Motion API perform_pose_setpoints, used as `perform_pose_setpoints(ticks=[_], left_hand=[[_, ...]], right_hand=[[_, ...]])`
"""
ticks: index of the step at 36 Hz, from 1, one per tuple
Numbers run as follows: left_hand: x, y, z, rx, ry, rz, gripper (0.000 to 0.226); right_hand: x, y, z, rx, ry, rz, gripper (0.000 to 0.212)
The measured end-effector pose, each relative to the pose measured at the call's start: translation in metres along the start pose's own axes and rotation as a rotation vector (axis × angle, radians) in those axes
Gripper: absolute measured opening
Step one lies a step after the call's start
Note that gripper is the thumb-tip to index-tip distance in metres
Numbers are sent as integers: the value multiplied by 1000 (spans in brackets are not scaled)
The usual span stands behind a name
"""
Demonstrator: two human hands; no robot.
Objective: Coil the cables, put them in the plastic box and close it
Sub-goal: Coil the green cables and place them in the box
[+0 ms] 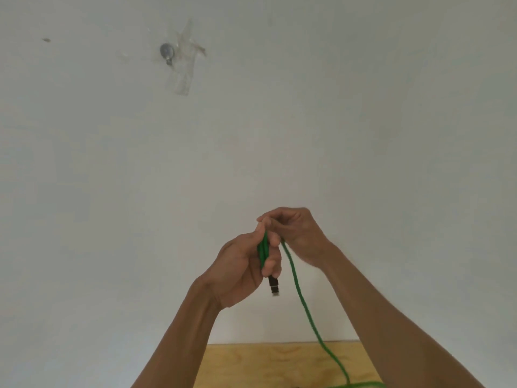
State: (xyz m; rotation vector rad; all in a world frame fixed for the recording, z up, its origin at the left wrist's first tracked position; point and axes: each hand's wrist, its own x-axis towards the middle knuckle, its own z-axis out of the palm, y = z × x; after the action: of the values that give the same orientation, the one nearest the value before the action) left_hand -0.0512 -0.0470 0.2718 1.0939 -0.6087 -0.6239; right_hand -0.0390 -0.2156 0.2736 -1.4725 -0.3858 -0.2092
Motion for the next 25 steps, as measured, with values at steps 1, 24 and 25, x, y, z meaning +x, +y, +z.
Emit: perform_pose_setpoints(ticks=[1,24,25], left_hand=[[1,0,1,-13,-21,18,35],[29,26,-33,289,272,237,21],[28,27,-36,307,288,252,21]], right_hand=[[-4,2,3,30,11,20,17],[-56,48,47,-240,299,124,8],[-58,49,47,-263,293,129,7]])
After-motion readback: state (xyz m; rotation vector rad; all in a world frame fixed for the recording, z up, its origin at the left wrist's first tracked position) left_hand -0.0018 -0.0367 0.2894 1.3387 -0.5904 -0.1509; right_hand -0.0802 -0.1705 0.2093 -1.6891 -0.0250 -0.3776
